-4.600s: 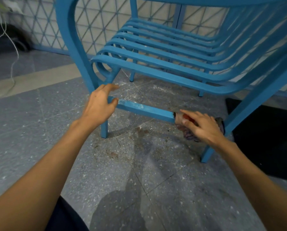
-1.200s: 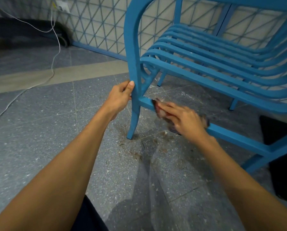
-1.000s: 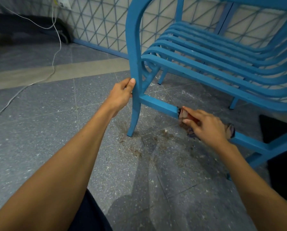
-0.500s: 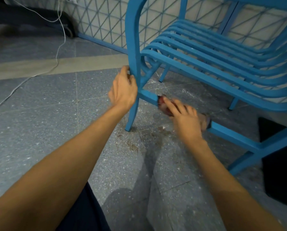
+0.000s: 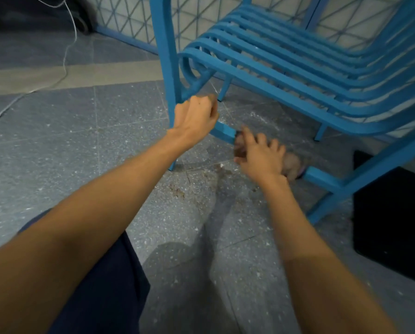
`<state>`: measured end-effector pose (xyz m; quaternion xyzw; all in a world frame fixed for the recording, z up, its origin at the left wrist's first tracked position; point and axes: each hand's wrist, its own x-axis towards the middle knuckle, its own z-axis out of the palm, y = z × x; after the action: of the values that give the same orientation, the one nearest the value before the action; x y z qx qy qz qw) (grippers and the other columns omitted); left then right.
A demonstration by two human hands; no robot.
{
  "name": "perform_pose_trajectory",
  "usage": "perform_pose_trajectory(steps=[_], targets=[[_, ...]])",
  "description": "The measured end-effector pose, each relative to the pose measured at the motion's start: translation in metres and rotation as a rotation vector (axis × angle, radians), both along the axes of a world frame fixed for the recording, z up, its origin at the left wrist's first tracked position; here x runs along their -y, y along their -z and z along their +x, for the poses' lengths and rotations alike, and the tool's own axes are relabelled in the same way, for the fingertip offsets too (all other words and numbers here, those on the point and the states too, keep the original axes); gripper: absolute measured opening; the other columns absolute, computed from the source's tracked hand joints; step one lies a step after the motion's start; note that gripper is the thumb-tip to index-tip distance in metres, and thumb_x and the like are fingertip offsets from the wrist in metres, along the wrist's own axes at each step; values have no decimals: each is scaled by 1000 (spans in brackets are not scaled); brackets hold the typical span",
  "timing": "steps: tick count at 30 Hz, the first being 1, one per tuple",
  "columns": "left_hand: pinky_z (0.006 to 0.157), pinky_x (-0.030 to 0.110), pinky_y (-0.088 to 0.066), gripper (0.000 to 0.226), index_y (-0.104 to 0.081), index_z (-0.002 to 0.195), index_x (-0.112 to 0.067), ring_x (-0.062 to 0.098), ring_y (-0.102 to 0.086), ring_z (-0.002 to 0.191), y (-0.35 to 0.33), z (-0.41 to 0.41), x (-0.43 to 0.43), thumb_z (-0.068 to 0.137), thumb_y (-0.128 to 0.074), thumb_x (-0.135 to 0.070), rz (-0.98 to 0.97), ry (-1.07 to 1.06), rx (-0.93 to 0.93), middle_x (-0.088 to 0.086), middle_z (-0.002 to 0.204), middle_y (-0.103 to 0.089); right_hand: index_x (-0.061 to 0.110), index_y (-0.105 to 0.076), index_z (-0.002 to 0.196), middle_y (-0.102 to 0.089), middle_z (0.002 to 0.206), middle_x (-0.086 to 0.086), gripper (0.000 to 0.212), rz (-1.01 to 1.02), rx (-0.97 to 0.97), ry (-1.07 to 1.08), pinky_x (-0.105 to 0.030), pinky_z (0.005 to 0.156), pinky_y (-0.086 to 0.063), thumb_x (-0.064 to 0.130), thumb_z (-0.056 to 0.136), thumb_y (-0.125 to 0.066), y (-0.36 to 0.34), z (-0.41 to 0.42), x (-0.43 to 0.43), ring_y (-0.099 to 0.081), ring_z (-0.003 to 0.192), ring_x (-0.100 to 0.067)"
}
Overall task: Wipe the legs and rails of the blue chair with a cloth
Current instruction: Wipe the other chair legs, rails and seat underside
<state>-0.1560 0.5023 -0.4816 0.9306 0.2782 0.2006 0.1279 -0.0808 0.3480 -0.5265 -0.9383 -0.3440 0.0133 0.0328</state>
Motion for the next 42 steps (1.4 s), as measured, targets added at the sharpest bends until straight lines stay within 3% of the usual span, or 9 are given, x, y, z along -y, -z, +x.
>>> perform_pose_trajectory(steps=[6, 9, 13, 21, 24, 28, 34, 38, 42], targets=[[76, 42, -49, 21, -62, 100, -16, 35, -61, 98, 14, 15, 7, 90, -48, -28, -14, 75, -87, 11, 105, -66, 24, -21, 150, -45, 138, -11, 77, 135, -65, -201, -41, 103, -32, 38, 85, -59, -3, 14, -7, -43, 124, -34], [77, 42, -47, 21, -63, 102, -20, 34, -60, 98, 16, 14, 2, 92, -47, -31, -22, 107, -146, 8, 105, -66, 27, -39, 139, -54, 129, -8, 62, 140, -30, -111, -41, 96, -37, 55, 86, -54, 1, 38, 53, -51, 116, -32], [83, 46, -50, 22, -65, 108, -22, 31, -60, 103, 16, 7, -5, 94, -49, -28, -44, 209, -170, 5, 110, -67, 30, -39, 137, -55, 116, -10, 63, 69, 87, 41, -44, 94, -36, 64, 84, -49, 16, 48, 124, -52, 108, -35], [93, 45, -49, 20, -70, 105, -13, 27, -61, 105, 14, -13, -31, 89, -57, -14, -98, 282, -58, 6, 112, -67, 30, -36, 142, -52, 133, -5, 58, 128, 35, -48, -40, 96, -34, 57, 91, -43, 7, 30, 44, -49, 119, -31], [96, 37, -47, 18, -72, 99, -12, 24, -61, 104, 5, -22, -45, 87, -59, -13, -101, 241, 18, 7, 109, -68, 25, -27, 146, -48, 136, -8, 60, 134, 54, -101, -43, 97, -32, 51, 94, -43, 4, 5, -24, -45, 121, -31], [78, 19, -39, 16, -74, 95, -13, 10, -59, 87, -12, -33, -56, 88, -60, -19, -204, 161, 31, 3, 95, -71, 20, -15, 150, -42, 139, -13, 63, 114, 108, -118, -44, 101, -30, 38, 97, -44, 10, -23, -98, -42, 124, -34], [75, 29, -45, 18, -74, 86, -10, 21, -63, 85, -9, -59, -94, 88, -61, -21, -390, 63, -204, 5, 82, -68, 33, -11, 151, -28, 155, -7, 90, 60, 283, -396, -49, 102, -37, 10, 83, -64, 18, -15, -55, -39, 133, -34], [80, 30, -45, 18, -71, 101, -12, 25, -63, 98, 1, -67, -104, 90, -59, -20, -415, 20, -221, 9, 101, -70, 30, -27, 147, -41, 148, -10, 90, 137, 419, -295, -53, 93, -44, 1, 72, -67, 32, -1, 0, -50, 123, -37], [96, 36, -43, 44, -48, 134, -11, 32, -54, 117, 9, -66, -105, 90, -54, -13, -424, -71, -96, 14, 125, -60, 25, -30, 147, -52, 137, -15, 59, 164, 330, -138, -54, 91, -43, 34, 91, -44, 26, -12, -29, -57, 108, -41]])
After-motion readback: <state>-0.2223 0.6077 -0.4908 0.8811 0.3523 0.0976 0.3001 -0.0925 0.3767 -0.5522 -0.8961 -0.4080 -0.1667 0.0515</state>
